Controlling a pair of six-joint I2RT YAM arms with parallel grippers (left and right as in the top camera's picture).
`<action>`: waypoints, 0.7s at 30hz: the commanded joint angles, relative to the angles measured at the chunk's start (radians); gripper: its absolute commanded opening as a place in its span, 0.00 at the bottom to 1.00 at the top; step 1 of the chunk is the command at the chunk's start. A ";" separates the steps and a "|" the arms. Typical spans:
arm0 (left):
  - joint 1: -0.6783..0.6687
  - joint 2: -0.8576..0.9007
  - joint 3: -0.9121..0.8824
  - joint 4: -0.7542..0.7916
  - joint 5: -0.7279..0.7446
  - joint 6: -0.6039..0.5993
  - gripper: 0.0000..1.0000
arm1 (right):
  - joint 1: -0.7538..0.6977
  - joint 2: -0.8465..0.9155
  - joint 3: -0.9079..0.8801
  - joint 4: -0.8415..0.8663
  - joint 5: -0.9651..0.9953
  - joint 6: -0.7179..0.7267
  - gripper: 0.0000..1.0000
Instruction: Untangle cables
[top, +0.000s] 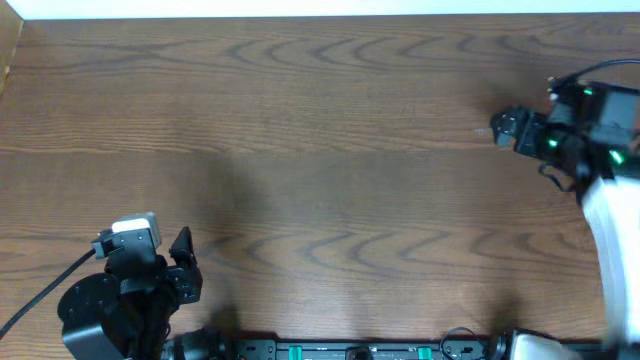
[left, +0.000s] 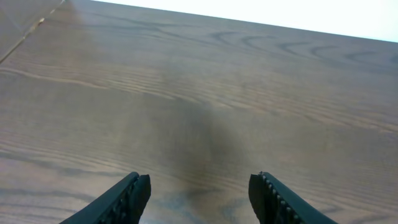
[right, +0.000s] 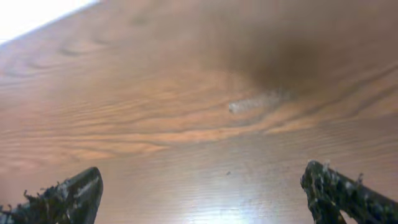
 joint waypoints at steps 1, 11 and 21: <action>0.005 -0.003 -0.003 0.000 -0.006 0.002 0.57 | 0.008 -0.211 0.003 -0.064 0.005 -0.082 0.99; 0.005 -0.003 -0.003 0.001 -0.006 -0.010 0.58 | 0.008 -0.791 0.003 -0.224 -0.014 -0.206 0.99; 0.005 -0.003 -0.003 -0.003 -0.006 -0.010 0.58 | 0.013 -1.034 0.003 -0.324 0.109 -0.198 0.99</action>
